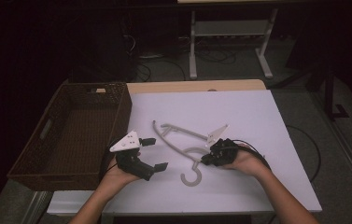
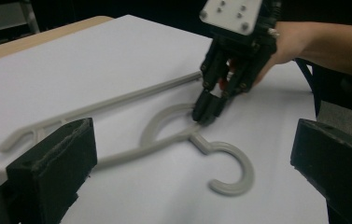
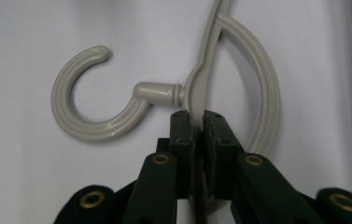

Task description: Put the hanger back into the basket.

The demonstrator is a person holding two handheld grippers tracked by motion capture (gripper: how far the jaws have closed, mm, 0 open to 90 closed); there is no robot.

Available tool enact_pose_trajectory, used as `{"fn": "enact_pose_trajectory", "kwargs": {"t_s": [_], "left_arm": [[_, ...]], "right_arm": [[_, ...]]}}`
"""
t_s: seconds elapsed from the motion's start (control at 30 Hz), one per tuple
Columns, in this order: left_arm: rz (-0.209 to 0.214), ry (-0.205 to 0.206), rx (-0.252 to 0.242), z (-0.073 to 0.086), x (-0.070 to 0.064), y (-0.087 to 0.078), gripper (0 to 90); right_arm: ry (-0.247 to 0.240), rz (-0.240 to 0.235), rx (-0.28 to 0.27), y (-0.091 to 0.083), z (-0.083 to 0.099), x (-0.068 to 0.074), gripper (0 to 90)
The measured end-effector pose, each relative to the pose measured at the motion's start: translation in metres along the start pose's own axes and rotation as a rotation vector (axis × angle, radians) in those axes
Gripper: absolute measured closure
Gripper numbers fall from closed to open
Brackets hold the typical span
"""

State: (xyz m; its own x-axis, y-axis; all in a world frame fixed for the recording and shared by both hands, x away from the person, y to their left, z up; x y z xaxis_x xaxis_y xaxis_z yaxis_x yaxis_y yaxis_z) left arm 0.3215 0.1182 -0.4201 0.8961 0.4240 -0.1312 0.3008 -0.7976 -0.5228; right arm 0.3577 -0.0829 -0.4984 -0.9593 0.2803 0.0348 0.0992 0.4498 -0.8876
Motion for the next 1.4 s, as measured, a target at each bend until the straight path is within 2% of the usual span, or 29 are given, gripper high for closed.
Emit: {"fn": "enact_pose_trajectory", "kwargs": {"t_s": [0.27, 0.37, 0.4, 0.47, 0.57, 0.6, 0.63, 0.77, 0.83, 0.9, 1.03, 1.23, 1.4], "left_arm": [[0.000, 0.002, 0.000, 0.000, -0.001, 0.000, 0.3], [0.000, 0.000, 0.003, 0.000, -0.001, 0.000, 0.3], [0.000, -0.002, 0.002, 0.000, -0.001, 0.000, 0.3], [0.001, 0.002, 0.003, 0.000, -0.001, 0.000, 0.3], [0.003, 0.002, 0.005, 0.000, -0.002, 0.001, 0.3], [0.004, 0.001, 0.004, 0.000, -0.002, 0.001, 0.3], [0.004, 0.000, 0.002, 0.000, -0.002, 0.001, 0.3], [0.004, 0.000, 0.003, 0.000, -0.002, 0.001, 0.3], [0.004, 0.000, 0.002, 0.000, -0.002, 0.002, 0.3], [0.005, -0.001, 0.003, 0.000, -0.002, 0.002, 0.3], [0.004, 0.001, 0.007, 0.000, -0.002, 0.003, 0.3], [0.004, 0.001, 0.006, 0.001, -0.002, 0.002, 0.3], [0.003, 0.001, 0.005, 0.001, -0.002, 0.001, 0.3]], "right_arm": [[-0.077, -0.055, 0.015, -0.002, 0.006, 0.038, 81.7], [-0.067, -0.050, -0.010, -0.005, 0.007, 0.042, 75.0], [-0.056, -0.052, -0.025, -0.009, 0.007, 0.041, 71.3], [-0.022, -0.033, -0.052, -0.020, 0.009, 0.037, 71.0], [0.038, 0.010, -0.092, -0.036, 0.017, 0.027, 76.6], [0.088, 0.016, -0.096, -0.042, 0.020, 0.026, 78.8], [0.107, 0.031, -0.101, -0.046, 0.025, 0.022, 80.6], [0.174, 0.102, -0.086, -0.060, 0.045, 0.010, 88.3], [0.217, 0.118, -0.072, -0.063, 0.053, 0.008, 89.2], [0.229, 0.145, -0.046, -0.062, 0.063, 0.004, 89.3], [0.252, 0.169, -0.009, -0.060, 0.075, -0.001, 89.4], [0.279, 0.165, 0.033, -0.053, 0.084, -0.007, 89.4], [0.279, 0.187, 0.060, -0.050, 0.089, -0.011, 89.5]]}}
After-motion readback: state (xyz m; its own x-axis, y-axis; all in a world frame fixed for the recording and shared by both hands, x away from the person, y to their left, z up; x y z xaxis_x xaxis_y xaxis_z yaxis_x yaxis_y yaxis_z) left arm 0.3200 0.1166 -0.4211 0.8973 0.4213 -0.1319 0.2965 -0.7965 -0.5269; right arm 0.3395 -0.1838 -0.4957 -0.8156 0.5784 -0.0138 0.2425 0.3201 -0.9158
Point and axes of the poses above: each handheld gripper's, and its own axes: y roughly forward along the jaws, z roughly out of its underside, x roughly to its left, the point moved 8 cm from there along y, roughly forward along the jaws, and after that the axes turned 9 degrees about x, right-handed, at the moved point
